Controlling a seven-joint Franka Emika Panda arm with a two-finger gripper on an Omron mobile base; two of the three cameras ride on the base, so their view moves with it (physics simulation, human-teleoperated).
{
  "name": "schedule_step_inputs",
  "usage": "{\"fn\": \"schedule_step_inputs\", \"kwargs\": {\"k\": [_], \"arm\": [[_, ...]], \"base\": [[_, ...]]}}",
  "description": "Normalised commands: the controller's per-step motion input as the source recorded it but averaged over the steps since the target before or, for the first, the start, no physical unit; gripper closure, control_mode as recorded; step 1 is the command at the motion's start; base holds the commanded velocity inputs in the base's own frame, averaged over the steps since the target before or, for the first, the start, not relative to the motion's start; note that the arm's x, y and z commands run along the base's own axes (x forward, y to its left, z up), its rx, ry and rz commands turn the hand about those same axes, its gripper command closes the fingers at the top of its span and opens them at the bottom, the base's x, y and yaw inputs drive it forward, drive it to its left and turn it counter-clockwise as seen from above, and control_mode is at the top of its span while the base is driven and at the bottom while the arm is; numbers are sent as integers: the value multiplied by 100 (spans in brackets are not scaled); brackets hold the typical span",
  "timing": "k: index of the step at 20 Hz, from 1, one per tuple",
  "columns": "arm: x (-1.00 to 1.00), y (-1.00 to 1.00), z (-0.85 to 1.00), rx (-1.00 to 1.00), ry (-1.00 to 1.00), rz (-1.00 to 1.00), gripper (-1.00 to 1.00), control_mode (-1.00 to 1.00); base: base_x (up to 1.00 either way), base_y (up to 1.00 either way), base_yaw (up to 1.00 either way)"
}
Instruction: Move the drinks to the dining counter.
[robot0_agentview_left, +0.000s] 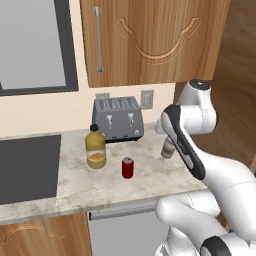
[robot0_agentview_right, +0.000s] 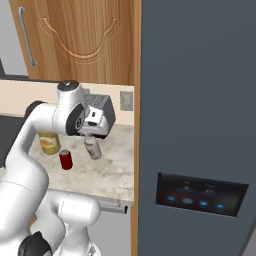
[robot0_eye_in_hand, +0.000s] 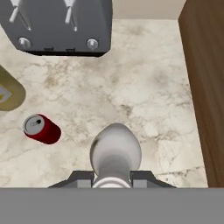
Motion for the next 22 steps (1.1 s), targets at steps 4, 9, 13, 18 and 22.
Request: {"fn": "schedule_step_inputs", "kwargs": {"k": [4, 9, 13, 18, 22], "arm": [[0, 0, 0, 0, 0, 0, 100, -100], [-39, 3, 0, 0, 0, 0, 100, 100], [0, 0, 0, 0, 0, 0, 100, 100], [0, 0, 0, 0, 0, 0, 100, 100], [0, 0, 0, 0, 0, 0, 100, 100]], "base": [[0, 0, 0], [-20, 3, 0], [-100, 15, 2], [-88, 14, 39], [-31, 0, 79]]}}
